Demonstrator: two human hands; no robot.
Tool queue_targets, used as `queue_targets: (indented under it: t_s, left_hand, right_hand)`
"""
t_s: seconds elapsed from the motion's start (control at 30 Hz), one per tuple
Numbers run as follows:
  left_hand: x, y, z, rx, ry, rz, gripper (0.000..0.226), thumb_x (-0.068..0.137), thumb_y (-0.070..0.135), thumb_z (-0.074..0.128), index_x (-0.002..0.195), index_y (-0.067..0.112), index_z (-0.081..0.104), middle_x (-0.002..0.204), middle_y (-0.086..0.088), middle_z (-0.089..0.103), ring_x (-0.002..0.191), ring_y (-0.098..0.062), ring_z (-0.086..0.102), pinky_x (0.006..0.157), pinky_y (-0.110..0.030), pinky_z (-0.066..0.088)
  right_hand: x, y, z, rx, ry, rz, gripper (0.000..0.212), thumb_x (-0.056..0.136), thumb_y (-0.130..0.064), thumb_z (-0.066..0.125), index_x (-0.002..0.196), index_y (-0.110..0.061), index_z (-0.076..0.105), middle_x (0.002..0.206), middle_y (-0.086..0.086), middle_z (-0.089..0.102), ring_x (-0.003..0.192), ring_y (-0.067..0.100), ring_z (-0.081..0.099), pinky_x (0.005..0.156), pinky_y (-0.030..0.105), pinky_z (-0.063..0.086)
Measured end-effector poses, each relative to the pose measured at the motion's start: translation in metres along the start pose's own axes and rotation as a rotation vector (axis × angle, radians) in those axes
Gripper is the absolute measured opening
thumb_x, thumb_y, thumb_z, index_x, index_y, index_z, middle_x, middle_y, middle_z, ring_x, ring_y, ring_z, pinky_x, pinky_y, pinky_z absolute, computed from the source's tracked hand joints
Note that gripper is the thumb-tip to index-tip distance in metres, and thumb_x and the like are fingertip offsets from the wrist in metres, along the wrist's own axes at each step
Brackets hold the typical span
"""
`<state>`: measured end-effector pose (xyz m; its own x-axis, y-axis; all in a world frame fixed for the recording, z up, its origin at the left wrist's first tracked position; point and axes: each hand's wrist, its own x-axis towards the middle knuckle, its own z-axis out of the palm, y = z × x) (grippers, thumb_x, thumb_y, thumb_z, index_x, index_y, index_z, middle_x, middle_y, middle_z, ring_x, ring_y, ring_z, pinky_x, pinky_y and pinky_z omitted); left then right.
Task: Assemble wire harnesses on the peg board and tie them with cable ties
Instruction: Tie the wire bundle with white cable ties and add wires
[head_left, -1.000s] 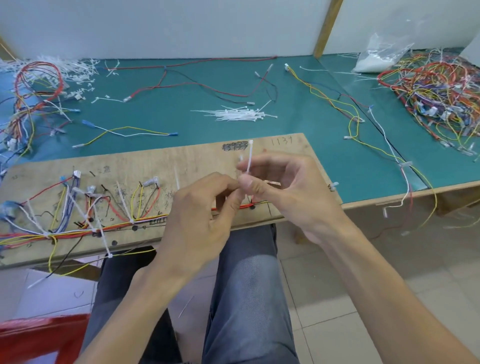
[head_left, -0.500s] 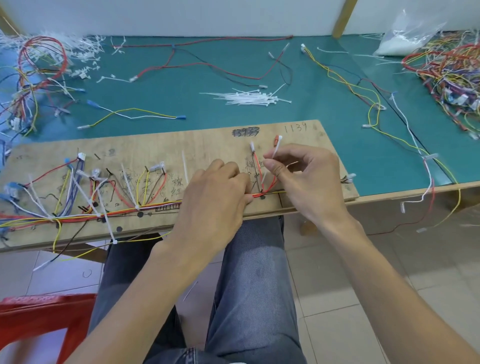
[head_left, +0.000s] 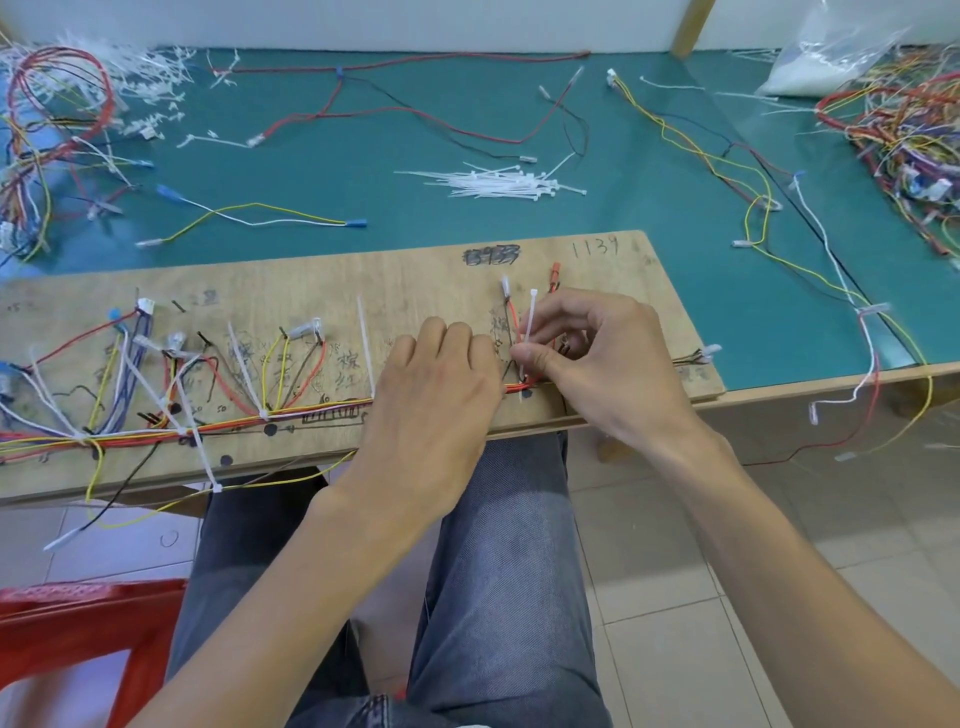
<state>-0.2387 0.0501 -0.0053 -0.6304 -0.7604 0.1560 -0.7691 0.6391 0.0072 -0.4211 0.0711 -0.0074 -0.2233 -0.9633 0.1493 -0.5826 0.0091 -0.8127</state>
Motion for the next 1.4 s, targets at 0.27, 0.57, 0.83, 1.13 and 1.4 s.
queue_targets:
  t_s: [0.27, 0.57, 0.83, 1.13, 1.4]
  left_hand:
    - [-0.009, -0.005, -0.006, -0.168, 0.18, 0.073, 0.015, 0.101, 0.029, 0.064, 0.104, 0.014, 0.063, 0.106, -0.003, 0.06, 0.103, -0.031, 0.054, 0.08, -0.044, 0.043]
    - [-0.023, -0.01, 0.009, -0.278, 0.307, 0.296, 0.013, 0.1, 0.023, 0.067, 0.106, 0.018, 0.078, 0.114, 0.004, 0.07, 0.107, -0.026, 0.065, 0.084, -0.047, 0.046]
    - [-0.021, -0.006, 0.011, -0.32, 0.407, 0.221, 0.011, 0.1, 0.027, 0.072, 0.092, 0.025, 0.079, 0.106, 0.017, 0.072, 0.098, -0.022, 0.064, 0.082, -0.046, 0.04]
    - [0.003, 0.001, -0.003, -0.852, 0.145, -0.174, 0.036, 0.09, 0.028, 0.079, 0.105, 0.032, 0.046, 0.081, 0.026, 0.074, 0.091, -0.006, 0.067, 0.095, -0.048, 0.045]
    - [0.012, -0.002, -0.008, -0.912, 0.05, -0.194, 0.056, 0.089, 0.02, 0.081, 0.095, 0.035, 0.028, 0.082, 0.026, 0.074, 0.081, -0.009, 0.069, 0.094, -0.056, 0.049]
  right_hand:
    - [-0.005, -0.006, -0.009, -0.184, -0.064, -0.101, 0.013, 0.087, -0.033, 0.084, 0.082, -0.037, 0.073, 0.086, -0.028, 0.065, 0.085, -0.001, 0.053, 0.072, 0.008, 0.038]
    - [-0.008, -0.007, -0.008, -0.207, -0.083, -0.121, 0.013, 0.092, -0.035, 0.079, 0.08, -0.03, 0.08, 0.097, -0.014, 0.065, 0.095, 0.017, 0.043, 0.079, 0.013, 0.031]
    - [-0.011, -0.002, -0.004, -0.033, -0.008, -0.027, 0.011, 0.086, -0.034, 0.087, 0.095, -0.037, 0.082, 0.087, -0.023, 0.067, 0.087, 0.005, 0.055, 0.076, 0.017, 0.043]
    - [-0.024, 0.002, -0.001, 0.138, 0.079, -0.015, 0.018, 0.082, -0.023, 0.09, 0.098, -0.028, 0.085, 0.085, -0.01, 0.068, 0.079, 0.01, 0.064, 0.072, 0.018, 0.049]
    - [-0.025, 0.01, 0.0, 0.108, 0.073, -0.049, 0.019, 0.086, -0.02, 0.087, 0.104, -0.024, 0.085, 0.094, -0.002, 0.077, 0.09, 0.011, 0.064, 0.077, 0.019, 0.05]
